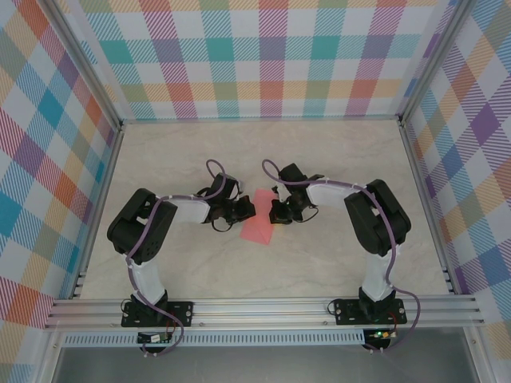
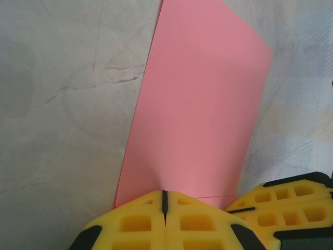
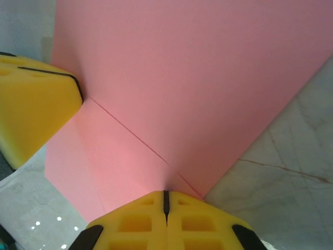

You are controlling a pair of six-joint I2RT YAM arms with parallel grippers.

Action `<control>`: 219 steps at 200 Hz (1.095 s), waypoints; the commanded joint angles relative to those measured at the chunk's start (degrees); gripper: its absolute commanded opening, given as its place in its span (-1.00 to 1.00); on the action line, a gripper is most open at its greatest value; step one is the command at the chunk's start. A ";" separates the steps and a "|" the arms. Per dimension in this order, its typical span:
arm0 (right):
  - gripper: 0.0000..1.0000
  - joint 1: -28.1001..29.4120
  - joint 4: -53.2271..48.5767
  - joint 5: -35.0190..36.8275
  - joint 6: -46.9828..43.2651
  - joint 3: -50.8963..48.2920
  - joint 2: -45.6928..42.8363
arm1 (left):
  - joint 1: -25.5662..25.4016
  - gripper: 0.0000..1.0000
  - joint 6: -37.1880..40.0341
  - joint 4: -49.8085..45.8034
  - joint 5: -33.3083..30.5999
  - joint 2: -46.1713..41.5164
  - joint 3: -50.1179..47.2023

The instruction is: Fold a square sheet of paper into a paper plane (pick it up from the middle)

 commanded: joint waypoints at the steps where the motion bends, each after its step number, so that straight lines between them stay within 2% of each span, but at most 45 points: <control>1: -0.91 0.20 -1.83 -1.21 -0.43 1.67 -4.44 | -0.50 -0.95 -0.46 -2.65 -2.26 2.21 -1.97; 19: -0.91 1.45 -0.29 -4.10 1.35 1.70 -6.64 | -0.52 -0.96 -0.45 -3.27 -3.13 2.57 -2.16; 45: -0.92 4.22 1.17 -3.58 3.72 0.94 -7.26 | -0.50 -0.96 -0.64 -3.85 -4.07 2.53 -2.32; 85: -0.98 7.99 2.40 -2.12 5.85 1.85 -3.10 | -0.50 -0.96 -0.93 -3.92 -4.43 2.53 -2.49; 160: -1.00 8.31 4.84 0.34 7.24 3.49 2.46 | -0.52 -0.97 -1.03 -4.41 -5.37 2.51 -2.77; 219: -1.00 8.23 3.62 2.30 5.08 2.66 3.92 | -0.50 -0.97 -1.18 -5.62 -6.47 3.01 -2.78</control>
